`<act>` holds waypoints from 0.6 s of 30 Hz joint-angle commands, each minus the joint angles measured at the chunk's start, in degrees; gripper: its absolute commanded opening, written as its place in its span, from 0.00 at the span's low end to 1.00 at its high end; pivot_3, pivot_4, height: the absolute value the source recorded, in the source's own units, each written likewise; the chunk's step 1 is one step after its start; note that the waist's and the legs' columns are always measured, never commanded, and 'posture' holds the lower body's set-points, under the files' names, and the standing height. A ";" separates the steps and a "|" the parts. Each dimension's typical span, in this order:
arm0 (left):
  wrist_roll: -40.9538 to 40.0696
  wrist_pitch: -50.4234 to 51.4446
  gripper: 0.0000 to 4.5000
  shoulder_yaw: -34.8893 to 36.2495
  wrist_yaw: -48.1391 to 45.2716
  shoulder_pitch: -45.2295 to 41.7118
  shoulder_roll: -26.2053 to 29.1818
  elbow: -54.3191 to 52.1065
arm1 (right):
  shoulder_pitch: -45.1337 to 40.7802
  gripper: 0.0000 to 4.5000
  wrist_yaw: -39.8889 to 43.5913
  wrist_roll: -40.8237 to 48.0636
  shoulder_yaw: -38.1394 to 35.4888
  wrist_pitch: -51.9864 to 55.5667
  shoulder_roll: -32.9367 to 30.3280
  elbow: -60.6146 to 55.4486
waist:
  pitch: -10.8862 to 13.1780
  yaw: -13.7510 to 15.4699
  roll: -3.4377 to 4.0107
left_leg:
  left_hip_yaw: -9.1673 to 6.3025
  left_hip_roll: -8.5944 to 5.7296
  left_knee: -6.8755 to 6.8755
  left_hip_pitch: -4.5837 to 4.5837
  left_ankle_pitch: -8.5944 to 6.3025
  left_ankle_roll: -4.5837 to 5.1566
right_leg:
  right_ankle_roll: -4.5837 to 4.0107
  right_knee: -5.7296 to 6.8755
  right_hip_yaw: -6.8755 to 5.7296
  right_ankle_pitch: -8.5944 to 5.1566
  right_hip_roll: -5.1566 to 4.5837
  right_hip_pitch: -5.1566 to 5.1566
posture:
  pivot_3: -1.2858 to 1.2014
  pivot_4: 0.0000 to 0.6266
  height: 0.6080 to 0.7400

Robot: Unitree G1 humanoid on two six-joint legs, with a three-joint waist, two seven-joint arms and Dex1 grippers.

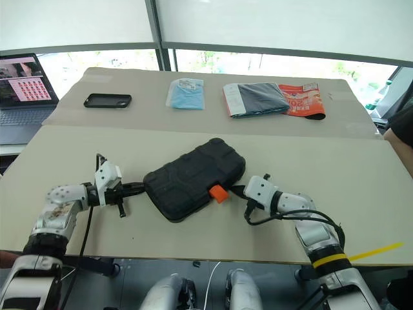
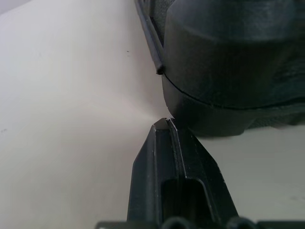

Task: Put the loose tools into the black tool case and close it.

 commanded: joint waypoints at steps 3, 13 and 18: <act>-8.94 11.34 0.00 4.15 -2.04 -1.42 3.07 -6.63 | 2.82 0.02 2.69 5.63 -6.15 -0.57 -2.51 -3.26 | 0.00 0.17 0.01 | 0.01 0.00 -0.01 0.04 0.01 -0.03 | 0.01 0.01 0.00 0.00 -0.01 0.02 | 0.52 0.24 1.00; -2.33 12.34 0.00 -11.57 -5.39 -19.81 -4.73 -7.09 | 19.75 0.02 3.96 15.64 -13.40 8.53 -5.43 -22.74 | -0.02 1.48 0.09 | 0.04 -0.11 0.00 0.08 -0.01 -0.07 | 0.10 0.00 0.05 0.00 0.12 0.12 | 0.52 0.24 1.00; 10.03 3.85 0.00 -20.93 -1.27 -23.46 -8.29 1.99 | 21.93 0.02 2.54 16.71 -13.70 10.53 -4.09 -27.55 | -0.04 0.25 0.10 | 0.07 -0.09 -0.02 0.16 0.03 -0.04 | 0.09 0.02 0.15 -0.01 0.33 0.10 | 0.52 0.24 1.00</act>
